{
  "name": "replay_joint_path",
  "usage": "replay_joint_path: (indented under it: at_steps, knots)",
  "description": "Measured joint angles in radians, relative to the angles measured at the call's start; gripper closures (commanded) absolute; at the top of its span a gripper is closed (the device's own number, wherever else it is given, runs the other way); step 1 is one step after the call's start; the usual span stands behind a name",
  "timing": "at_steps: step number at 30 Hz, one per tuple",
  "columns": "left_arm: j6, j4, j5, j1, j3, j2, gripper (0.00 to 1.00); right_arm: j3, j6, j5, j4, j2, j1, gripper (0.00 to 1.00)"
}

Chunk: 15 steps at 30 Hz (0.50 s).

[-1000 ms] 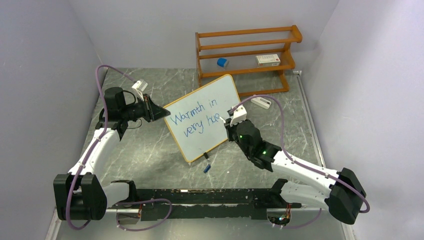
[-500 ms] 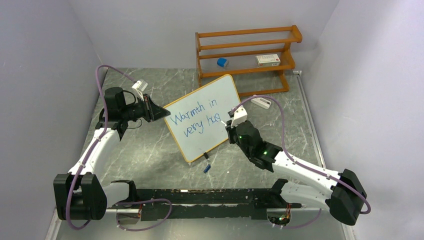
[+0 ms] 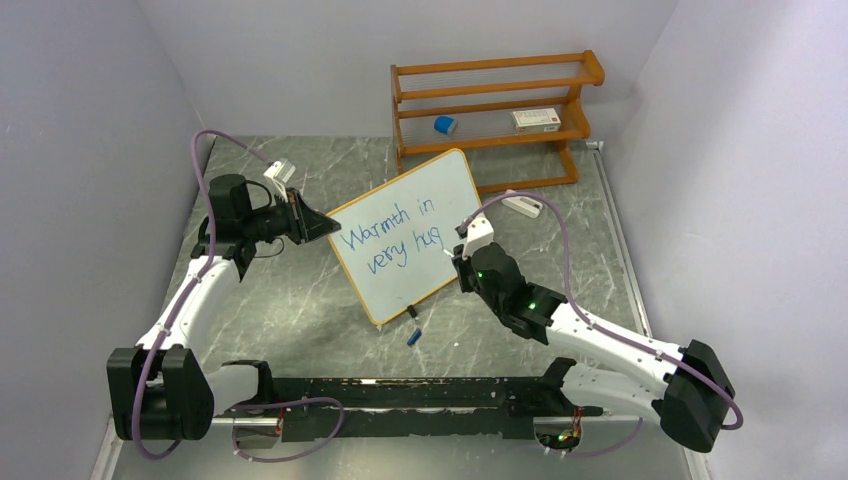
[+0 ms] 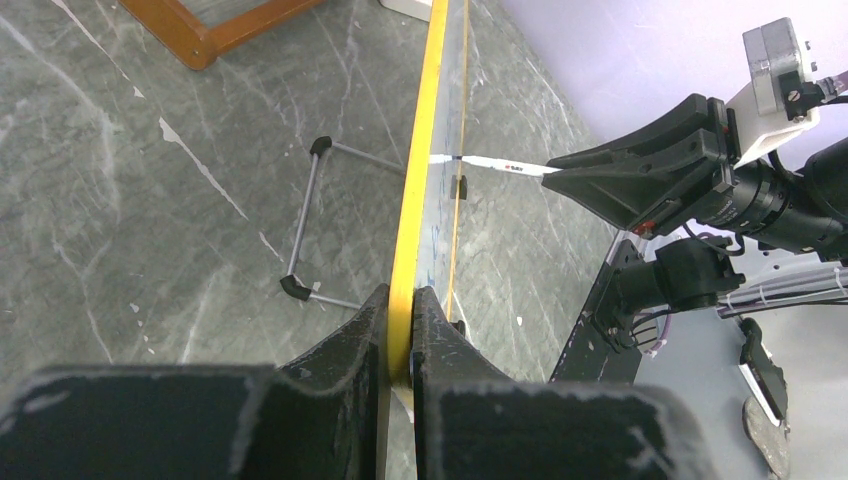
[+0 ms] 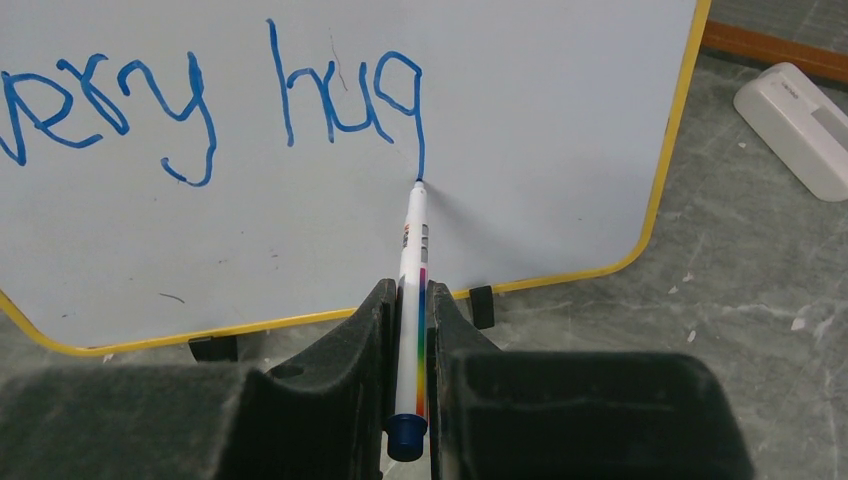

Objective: Write a sentence on the whiteboard

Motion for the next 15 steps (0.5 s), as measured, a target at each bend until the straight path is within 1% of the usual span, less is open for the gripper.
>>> replay_joint_path:
  at_steps: [15]
  knots:
    - [0.000,0.000,0.000,0.000,0.000,0.000,0.95,0.022,0.008,-0.080,-0.028,-0.001,0.000,1.00]
